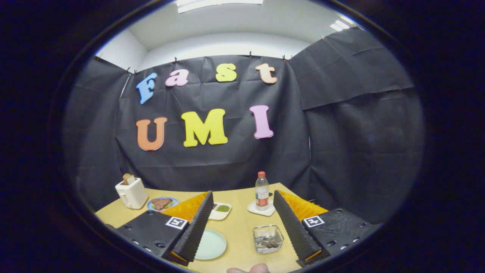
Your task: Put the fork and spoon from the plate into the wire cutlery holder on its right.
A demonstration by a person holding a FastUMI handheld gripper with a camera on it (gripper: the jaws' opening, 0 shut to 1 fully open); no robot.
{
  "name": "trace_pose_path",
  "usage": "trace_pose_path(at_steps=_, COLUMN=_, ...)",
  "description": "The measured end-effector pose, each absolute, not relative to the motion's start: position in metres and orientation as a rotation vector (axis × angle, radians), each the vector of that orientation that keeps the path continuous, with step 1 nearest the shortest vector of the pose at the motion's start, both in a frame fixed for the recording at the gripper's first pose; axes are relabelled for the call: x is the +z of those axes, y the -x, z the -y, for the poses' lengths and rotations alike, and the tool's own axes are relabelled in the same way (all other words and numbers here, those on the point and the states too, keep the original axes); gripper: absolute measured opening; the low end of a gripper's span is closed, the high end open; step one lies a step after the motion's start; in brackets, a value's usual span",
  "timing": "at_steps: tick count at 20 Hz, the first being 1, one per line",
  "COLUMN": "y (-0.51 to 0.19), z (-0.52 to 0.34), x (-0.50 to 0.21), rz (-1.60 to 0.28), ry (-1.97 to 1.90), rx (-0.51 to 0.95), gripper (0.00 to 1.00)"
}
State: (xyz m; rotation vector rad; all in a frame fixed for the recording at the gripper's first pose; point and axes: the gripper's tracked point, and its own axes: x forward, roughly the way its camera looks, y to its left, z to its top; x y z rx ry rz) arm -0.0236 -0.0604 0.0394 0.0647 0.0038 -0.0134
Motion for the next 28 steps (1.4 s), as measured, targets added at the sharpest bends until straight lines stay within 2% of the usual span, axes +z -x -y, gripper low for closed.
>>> trace_pose_path(at_steps=13, y=0.027, z=0.026, x=0.062, rz=0.114, ry=0.019, rx=-0.004, gripper=0.96)
trace_pose_path(at_steps=28, y=0.001, z=0.024, x=0.035, rz=0.05, ry=-0.013, rx=-0.037, gripper=0.97)
